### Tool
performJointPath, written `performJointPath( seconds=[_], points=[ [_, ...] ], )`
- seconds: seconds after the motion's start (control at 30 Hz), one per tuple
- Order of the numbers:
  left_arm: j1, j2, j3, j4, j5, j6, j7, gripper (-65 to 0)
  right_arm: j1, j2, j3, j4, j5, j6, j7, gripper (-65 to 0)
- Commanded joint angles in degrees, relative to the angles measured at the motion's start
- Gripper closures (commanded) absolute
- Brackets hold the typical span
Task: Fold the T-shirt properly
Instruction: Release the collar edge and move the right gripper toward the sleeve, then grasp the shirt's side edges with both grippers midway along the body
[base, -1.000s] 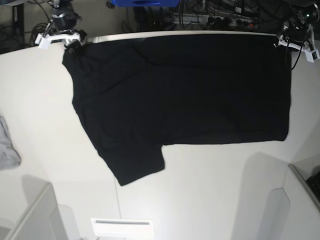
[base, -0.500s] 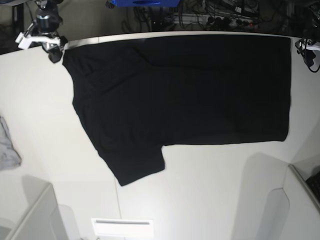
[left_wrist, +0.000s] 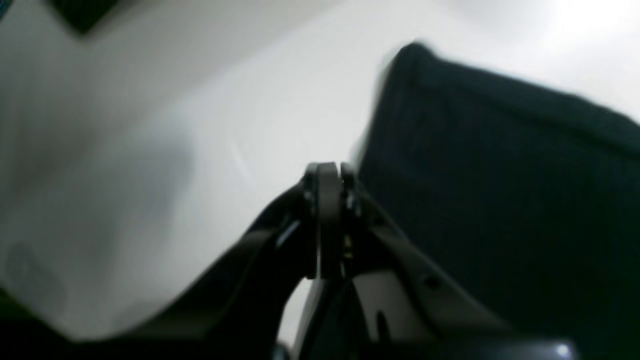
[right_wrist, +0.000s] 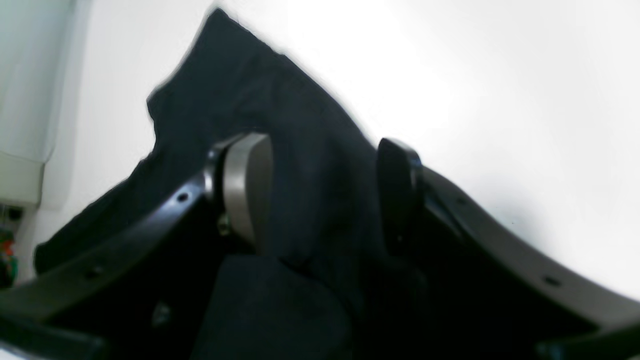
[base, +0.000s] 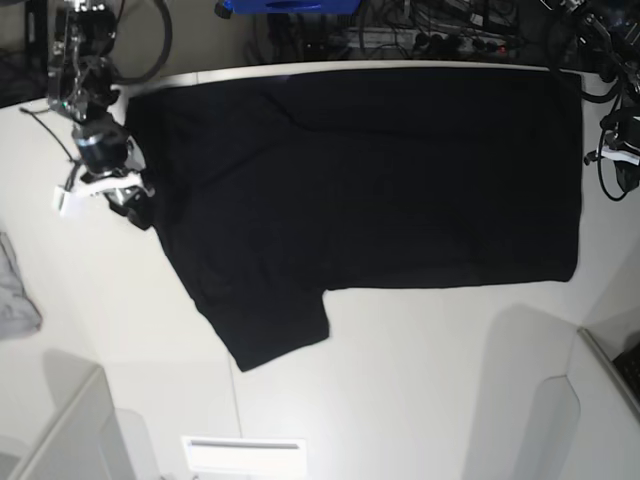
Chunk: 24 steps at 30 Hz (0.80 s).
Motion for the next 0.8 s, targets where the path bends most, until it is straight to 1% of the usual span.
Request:
performJointPath(
  seconds=[0.0, 0.1, 0.27, 0.4, 0.5, 0.63, 0.7, 0.77],
  points=[
    [-0.3, -0.9, -0.3, 1.0, -0.4, 0.0, -1.3, 0.0, 1.6, 0.8, 0.1, 0.4, 0.3, 0.7, 0.8, -30.6],
    [-0.8, -1.3, -0.1, 1.0, -0.4, 0.0, -1.3, 0.0, 6.8, 0.8, -0.1, -2.1, 0.3, 0.7, -1.9, -30.6],
    [-2.0, -5.1, 6.8, -1.3, -0.4, 0.1, -1.3, 0.0, 16.7, 1.0, -0.2, -9.7, 0.2, 0.7, -6.9, -30.6],
    [-2.3, -6.5, 8.3, -4.1, -0.4, 0.2, -1.3, 0.0, 24.1, 1.2, -1.4, -17.3, 0.2, 1.1, -8.3, -30.8],
    [-3.0, -6.7, 8.3, -5.7, -0.4, 0.2, -1.5, 0.0, 30.7, 2.5, -5.9, -24.6, 0.2, 1.1, -8.3, -31.2],
    [-3.8, -6.7, 8.0, -7.2, -0.4, 0.2, -1.3, 0.0, 40.7, 3.5, -14.7, -38.1, 0.1, 1.3, -7.7, -31.2],
    [-3.8, -6.9, 7.8, -7.8, -0.4, 0.2, -1.3, 0.0, 44.0, 3.5, -18.9, -42.3, -0.4, 1.3, -5.7, -31.4],
    [-3.6, -7.9, 7.8, -8.1, -0.4, 0.2, -1.3, 0.0, 46.3, 3.3, -22.6, -44.7, -0.9, 1.3, -3.1, -31.4]
  ],
)
